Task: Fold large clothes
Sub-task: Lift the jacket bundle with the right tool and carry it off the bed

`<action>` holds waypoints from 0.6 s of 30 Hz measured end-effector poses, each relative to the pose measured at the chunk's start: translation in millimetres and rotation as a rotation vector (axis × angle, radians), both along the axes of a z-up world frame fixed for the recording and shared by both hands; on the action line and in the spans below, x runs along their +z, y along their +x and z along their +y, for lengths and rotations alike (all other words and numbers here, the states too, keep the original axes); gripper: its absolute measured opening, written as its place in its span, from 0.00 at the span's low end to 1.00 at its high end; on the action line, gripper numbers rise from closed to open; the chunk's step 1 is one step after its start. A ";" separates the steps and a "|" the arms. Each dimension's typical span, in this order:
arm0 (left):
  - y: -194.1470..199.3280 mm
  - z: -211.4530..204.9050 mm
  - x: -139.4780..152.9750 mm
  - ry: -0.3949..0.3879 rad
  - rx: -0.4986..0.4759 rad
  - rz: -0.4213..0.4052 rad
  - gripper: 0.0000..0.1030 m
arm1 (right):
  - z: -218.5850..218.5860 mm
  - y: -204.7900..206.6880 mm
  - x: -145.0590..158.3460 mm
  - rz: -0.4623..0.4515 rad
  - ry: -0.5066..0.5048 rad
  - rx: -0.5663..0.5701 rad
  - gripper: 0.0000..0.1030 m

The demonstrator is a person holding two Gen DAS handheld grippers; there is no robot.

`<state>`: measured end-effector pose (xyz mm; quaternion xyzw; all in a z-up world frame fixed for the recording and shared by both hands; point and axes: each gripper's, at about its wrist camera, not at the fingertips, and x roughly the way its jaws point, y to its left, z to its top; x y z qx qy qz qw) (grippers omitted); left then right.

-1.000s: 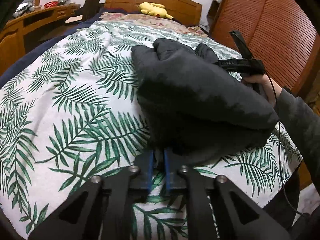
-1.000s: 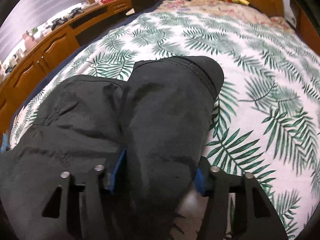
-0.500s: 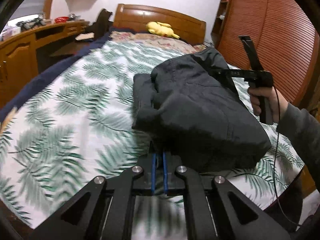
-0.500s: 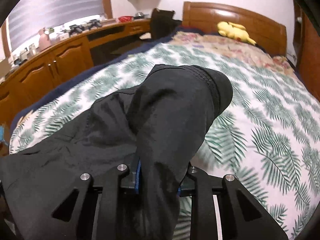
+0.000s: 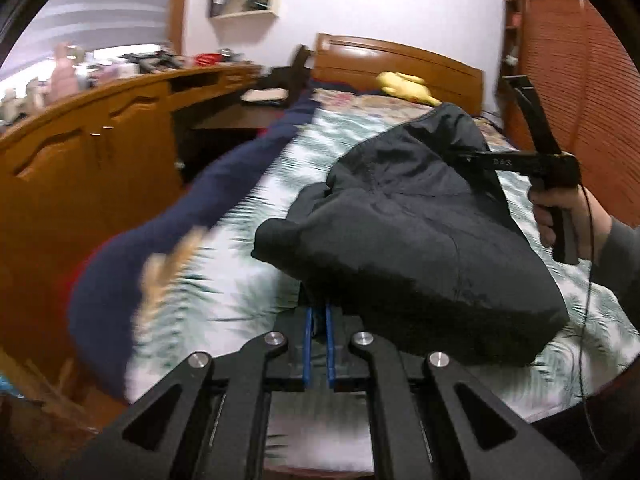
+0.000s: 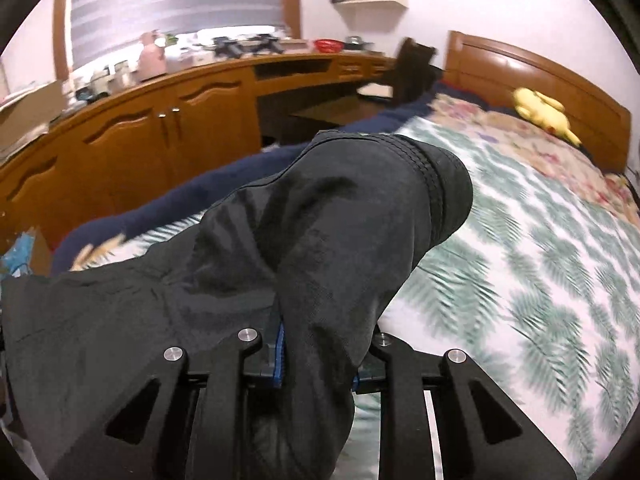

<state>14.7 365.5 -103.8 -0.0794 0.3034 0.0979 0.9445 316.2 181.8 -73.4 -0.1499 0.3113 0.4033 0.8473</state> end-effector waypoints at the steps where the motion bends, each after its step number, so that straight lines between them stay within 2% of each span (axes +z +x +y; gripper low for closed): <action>1: -6.6 15.3 1.7 0.017 0.032 0.006 0.04 | 14.5 -4.2 -0.2 0.004 0.011 0.011 0.20; 6: -34.4 78.2 -2.2 0.059 0.185 0.025 0.03 | 104.0 -33.6 -1.9 0.007 0.026 0.116 0.19; 10: -47.5 109.7 -18.9 0.063 0.261 0.074 0.04 | 150.3 -47.6 -4.7 0.007 0.014 0.160 0.20; 14: -54.0 112.5 -31.9 0.051 0.275 0.093 0.04 | 168.6 -57.1 -22.3 -0.005 -0.046 0.155 0.23; 16: -53.1 112.2 -37.2 0.038 0.275 0.106 0.04 | 167.4 -58.3 -29.1 -0.004 -0.060 0.151 0.29; 18: -55.7 111.5 -39.7 0.011 0.268 0.110 0.04 | 164.5 -55.3 -35.4 0.021 -0.085 0.137 0.40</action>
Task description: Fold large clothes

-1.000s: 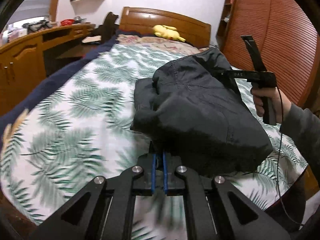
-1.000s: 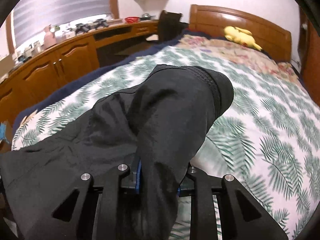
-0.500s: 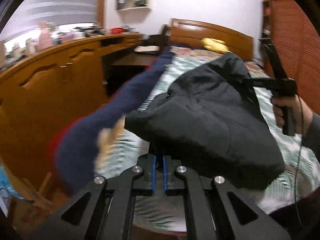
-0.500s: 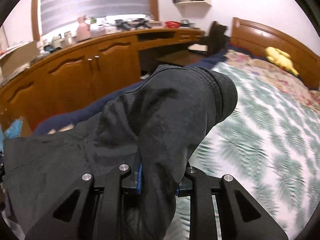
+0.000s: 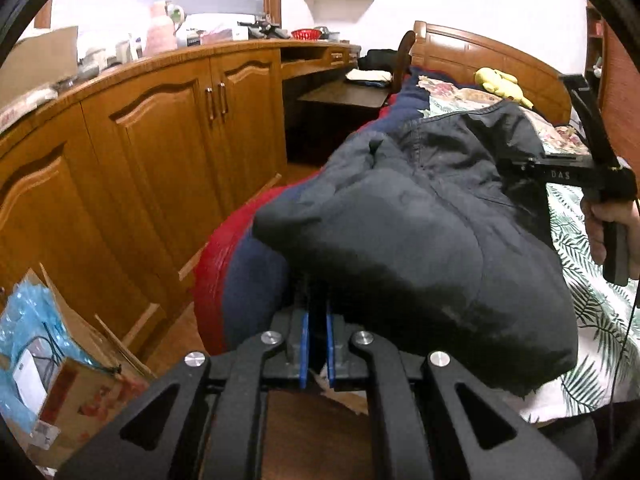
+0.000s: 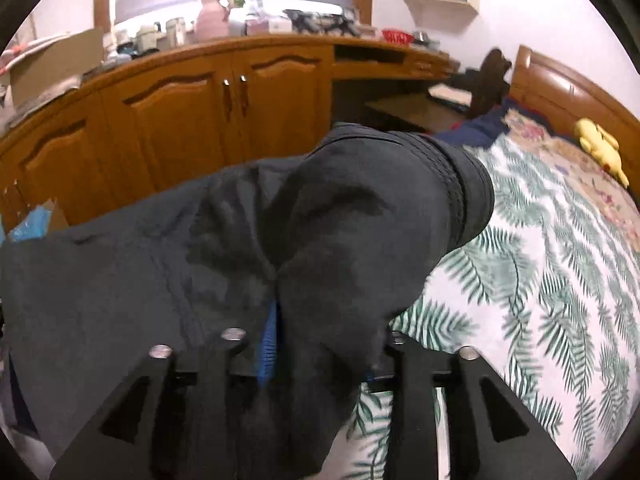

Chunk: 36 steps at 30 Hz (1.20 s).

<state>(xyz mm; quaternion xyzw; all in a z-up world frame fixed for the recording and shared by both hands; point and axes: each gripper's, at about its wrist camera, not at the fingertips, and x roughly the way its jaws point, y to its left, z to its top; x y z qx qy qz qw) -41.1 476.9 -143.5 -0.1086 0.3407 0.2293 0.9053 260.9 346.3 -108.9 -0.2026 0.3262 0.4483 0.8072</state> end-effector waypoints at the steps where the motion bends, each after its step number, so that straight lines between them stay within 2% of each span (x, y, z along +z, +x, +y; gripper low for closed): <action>1: -0.4 -0.3 -2.2 -0.015 -0.004 0.000 0.04 | -3.2 0.7 -0.5 0.007 -0.003 -0.001 0.46; 7: -25.0 -8.6 2.9 -0.035 0.003 -0.021 0.08 | -32.5 -7.9 -1.5 0.005 0.035 -0.021 0.58; 9: -33.1 -13.2 8.1 -0.015 0.013 -0.026 0.09 | -37.0 -19.0 0.2 0.006 0.054 0.002 0.63; 11: -40.5 -18.1 17.6 0.019 0.028 -0.040 0.10 | -38.5 -32.8 2.2 0.009 0.063 0.042 0.64; 14: -48.8 -24.8 36.3 0.042 0.039 -0.089 0.10 | -38.7 -56.1 4.3 0.063 0.093 0.146 0.64; 16: -46.1 -30.6 51.1 0.054 0.021 -0.116 0.11 | -37.9 -73.5 2.0 0.089 0.101 0.206 0.64; 20: -29.6 -32.8 73.0 0.055 -0.001 -0.156 0.13 | -26.9 -99.6 -18.9 0.221 0.082 0.307 0.64; 22: -18.2 -31.7 77.2 0.046 -0.009 -0.159 0.15 | -25.3 -110.2 -27.1 0.180 0.073 0.306 0.64; 24: -5.6 -30.6 77.0 0.032 -0.024 -0.158 0.15 | -23.6 -110.8 -31.8 0.179 0.071 0.301 0.64; 28: 18.8 -28.8 65.1 0.023 -0.038 -0.107 0.16 | -26.3 -114.1 -30.4 0.162 0.064 0.301 0.64; 31: 35.0 -23.0 44.4 -0.003 -0.034 -0.023 0.16 | -30.2 -115.2 -27.5 0.150 0.060 0.300 0.64; 34: 41.7 -15.3 23.2 -0.031 -0.010 0.046 0.16 | -40.5 -116.0 -22.2 0.140 0.065 0.295 0.63; 36: 42.3 -17.3 18.0 -0.030 0.000 0.061 0.16 | -48.9 -118.2 -17.1 0.127 0.066 0.295 0.63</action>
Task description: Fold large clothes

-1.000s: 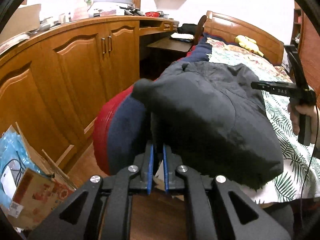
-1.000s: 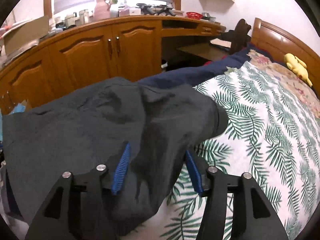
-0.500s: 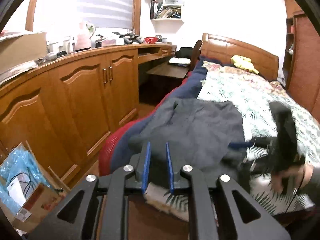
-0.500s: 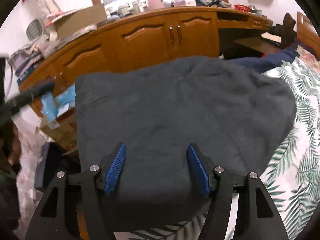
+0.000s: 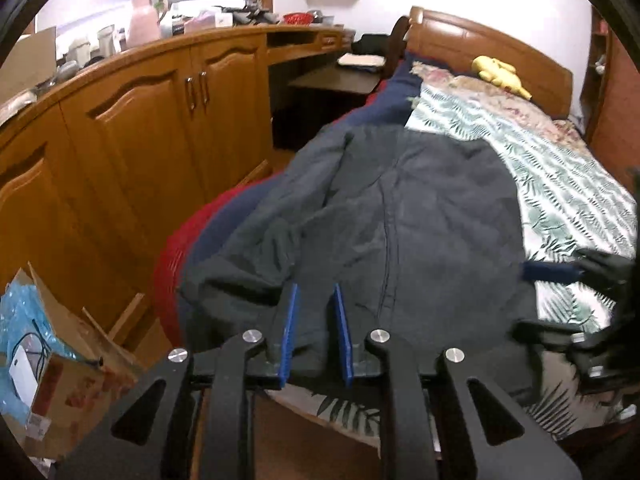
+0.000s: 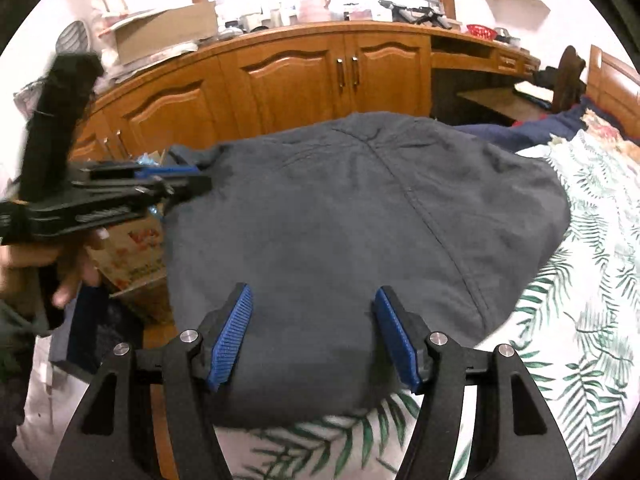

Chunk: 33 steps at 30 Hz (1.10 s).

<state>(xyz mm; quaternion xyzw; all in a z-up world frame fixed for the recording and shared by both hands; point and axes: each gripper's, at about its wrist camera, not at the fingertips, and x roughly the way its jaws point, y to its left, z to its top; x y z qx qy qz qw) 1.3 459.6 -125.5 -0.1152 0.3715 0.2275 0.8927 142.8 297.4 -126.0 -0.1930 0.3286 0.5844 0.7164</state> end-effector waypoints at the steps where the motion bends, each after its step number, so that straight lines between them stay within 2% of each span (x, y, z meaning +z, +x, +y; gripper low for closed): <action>1: -0.3 -1.3 -0.2 0.004 0.004 0.004 0.16 | -4.8 -0.5 2.5 -0.006 0.002 -0.003 0.63; 8: -3.1 -32.1 17.3 0.046 0.000 0.021 0.17 | -52.1 -4.2 21.1 -0.030 0.019 -0.043 0.64; 13: -4.0 -67.6 41.4 0.049 -0.042 -0.037 0.17 | -100.1 -3.9 43.9 -0.064 0.047 -0.094 0.64; 18: 6.4 -107.9 54.2 0.079 -0.087 -0.056 0.18 | -145.7 1.6 61.0 -0.094 0.065 -0.155 0.65; 20: 13.3 -125.6 55.6 0.086 -0.097 -0.049 0.18 | -166.9 4.7 66.4 -0.103 0.072 -0.185 0.69; 24: 28.5 -167.0 54.7 0.119 -0.128 -0.048 0.18 | -205.2 7.4 68.8 -0.106 0.083 -0.230 0.70; 27: 41.7 -197.4 50.5 0.072 -0.204 -0.063 0.18 | -235.5 9.8 63.4 -0.109 0.070 -0.277 0.70; 33: 70.8 -258.0 42.6 0.051 -0.297 -0.065 0.18 | -282.0 17.1 49.1 -0.126 0.054 -0.361 0.73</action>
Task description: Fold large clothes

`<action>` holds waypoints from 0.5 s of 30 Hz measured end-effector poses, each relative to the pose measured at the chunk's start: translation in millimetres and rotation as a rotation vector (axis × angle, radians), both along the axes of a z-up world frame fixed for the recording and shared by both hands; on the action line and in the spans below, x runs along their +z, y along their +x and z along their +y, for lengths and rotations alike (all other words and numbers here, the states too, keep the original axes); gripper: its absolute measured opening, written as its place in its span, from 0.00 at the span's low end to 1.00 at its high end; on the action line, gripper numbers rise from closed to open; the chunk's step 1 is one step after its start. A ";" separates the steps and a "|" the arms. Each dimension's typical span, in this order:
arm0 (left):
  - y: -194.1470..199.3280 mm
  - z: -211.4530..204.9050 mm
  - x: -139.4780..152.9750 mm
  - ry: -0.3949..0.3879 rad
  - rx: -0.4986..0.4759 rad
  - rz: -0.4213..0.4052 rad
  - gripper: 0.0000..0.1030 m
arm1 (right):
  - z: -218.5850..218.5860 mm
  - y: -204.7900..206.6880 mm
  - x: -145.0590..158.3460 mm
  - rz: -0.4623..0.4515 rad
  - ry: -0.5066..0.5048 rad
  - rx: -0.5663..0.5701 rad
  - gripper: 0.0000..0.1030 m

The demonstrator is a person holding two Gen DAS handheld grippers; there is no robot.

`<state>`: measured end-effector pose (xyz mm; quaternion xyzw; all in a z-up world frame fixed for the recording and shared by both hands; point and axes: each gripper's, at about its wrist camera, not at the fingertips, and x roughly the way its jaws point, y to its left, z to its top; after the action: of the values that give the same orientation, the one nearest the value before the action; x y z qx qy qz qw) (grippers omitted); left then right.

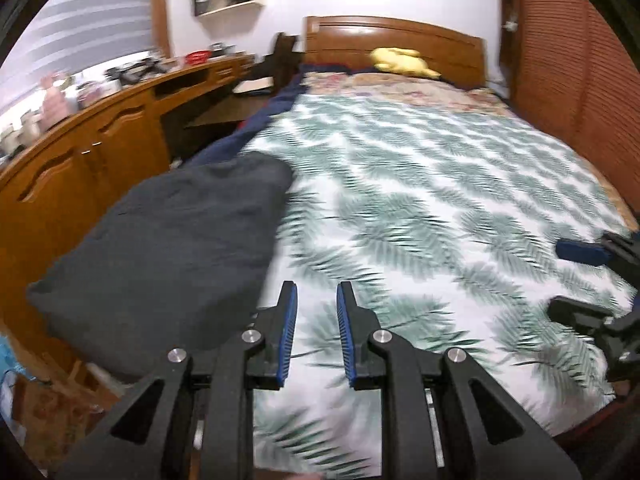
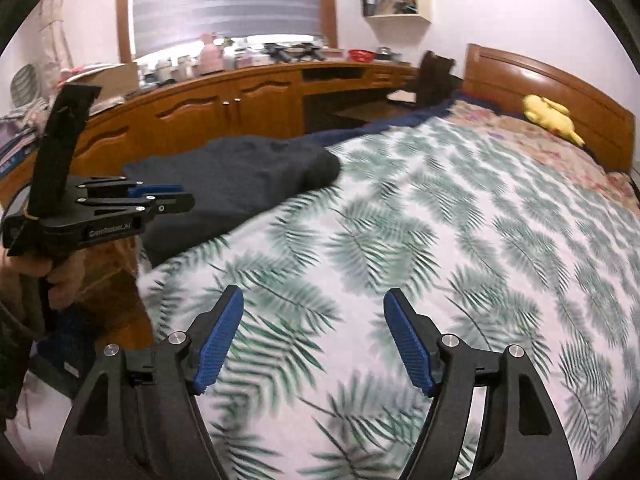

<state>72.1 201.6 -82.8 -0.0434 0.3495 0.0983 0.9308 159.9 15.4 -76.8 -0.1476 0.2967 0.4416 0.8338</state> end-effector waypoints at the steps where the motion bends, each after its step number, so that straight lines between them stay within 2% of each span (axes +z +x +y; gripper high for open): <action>1: 2.8 -6.5 -0.8 -0.014 -0.020 -0.004 0.18 | -7.8 1.9 -2.7 0.002 0.001 -0.015 0.73; 4: 13.1 -32.3 -4.8 -0.045 -0.072 -0.006 0.19 | -35.5 7.5 -11.0 0.012 0.010 -0.064 0.73; 8: 24.1 -67.8 -15.3 -0.028 -0.111 0.019 0.19 | -76.7 14.4 -21.2 0.032 0.035 -0.151 0.73; 12: 29.7 -103.4 -28.3 -0.067 -0.161 0.038 0.19 | -121.4 20.9 -30.4 0.071 0.060 -0.239 0.77; 15: 29.9 -127.2 -32.8 -0.049 -0.165 0.028 0.20 | -155.9 23.9 -36.0 0.099 0.067 -0.307 0.78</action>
<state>102.0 74.5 -115.6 -0.0360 0.3672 0.0133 0.9293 183.8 -140.5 -112.8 -0.0507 0.3417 0.3254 0.8802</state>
